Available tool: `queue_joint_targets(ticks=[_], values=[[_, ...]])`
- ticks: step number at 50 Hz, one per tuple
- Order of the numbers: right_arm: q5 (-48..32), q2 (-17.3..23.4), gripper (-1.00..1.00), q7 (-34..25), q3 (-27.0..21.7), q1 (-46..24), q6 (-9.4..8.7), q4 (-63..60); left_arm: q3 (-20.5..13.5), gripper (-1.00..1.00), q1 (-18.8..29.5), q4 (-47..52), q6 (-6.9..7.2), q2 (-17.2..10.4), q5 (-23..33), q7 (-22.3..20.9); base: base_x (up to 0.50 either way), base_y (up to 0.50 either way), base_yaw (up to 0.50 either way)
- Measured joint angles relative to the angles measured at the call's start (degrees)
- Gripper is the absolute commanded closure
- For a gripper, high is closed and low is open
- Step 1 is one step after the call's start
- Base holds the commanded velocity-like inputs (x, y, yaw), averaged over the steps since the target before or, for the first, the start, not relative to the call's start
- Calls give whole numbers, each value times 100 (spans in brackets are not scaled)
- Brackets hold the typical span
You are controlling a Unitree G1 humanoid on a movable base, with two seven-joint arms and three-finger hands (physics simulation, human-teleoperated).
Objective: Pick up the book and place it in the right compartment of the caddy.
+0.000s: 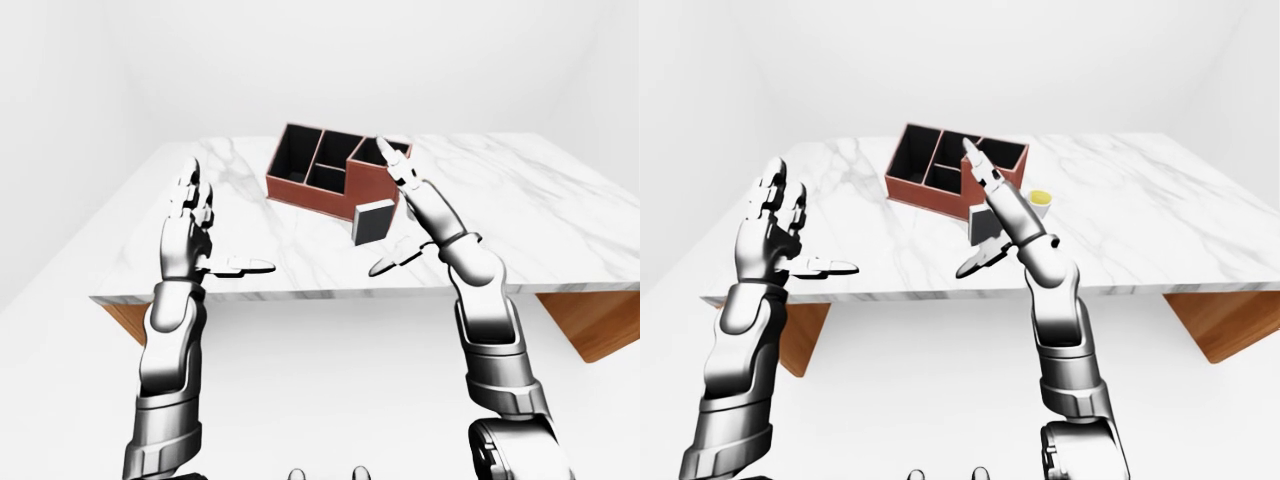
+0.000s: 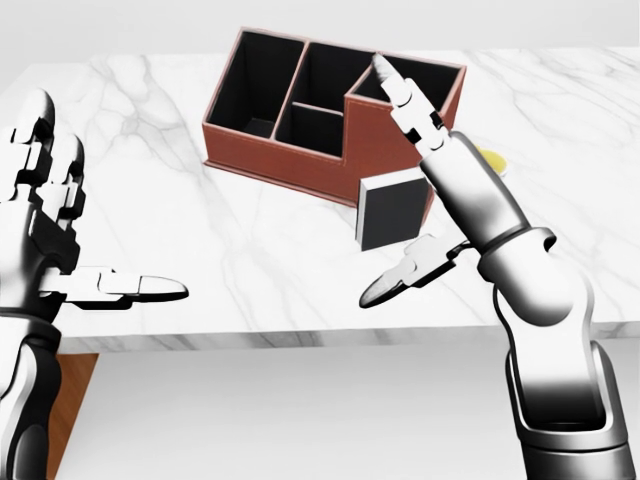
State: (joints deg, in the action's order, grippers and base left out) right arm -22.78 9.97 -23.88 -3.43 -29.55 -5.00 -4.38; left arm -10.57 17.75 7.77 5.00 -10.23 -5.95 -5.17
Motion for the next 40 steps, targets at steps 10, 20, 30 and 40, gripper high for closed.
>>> queue_joint_targets(ticks=[10,20,30,40], values=[[-110,-38,-100,-124,43,-15,0,-452,-27,-100,-70,194,0,6,-33,-25,29,0,0],[-184,-75,-100,-201,69,-27,0,-646,-49,-100,-126,332,0,13,-62,-58,29,0,0],[-217,-91,-100,-220,77,-36,0,-712,-69,-100,-166,422,0,11,-79,-78,29,0,0],[-240,-88,-100,-248,73,-22,0,-797,-55,-100,-177,409,0,22,-56,-83,29,0,0]])
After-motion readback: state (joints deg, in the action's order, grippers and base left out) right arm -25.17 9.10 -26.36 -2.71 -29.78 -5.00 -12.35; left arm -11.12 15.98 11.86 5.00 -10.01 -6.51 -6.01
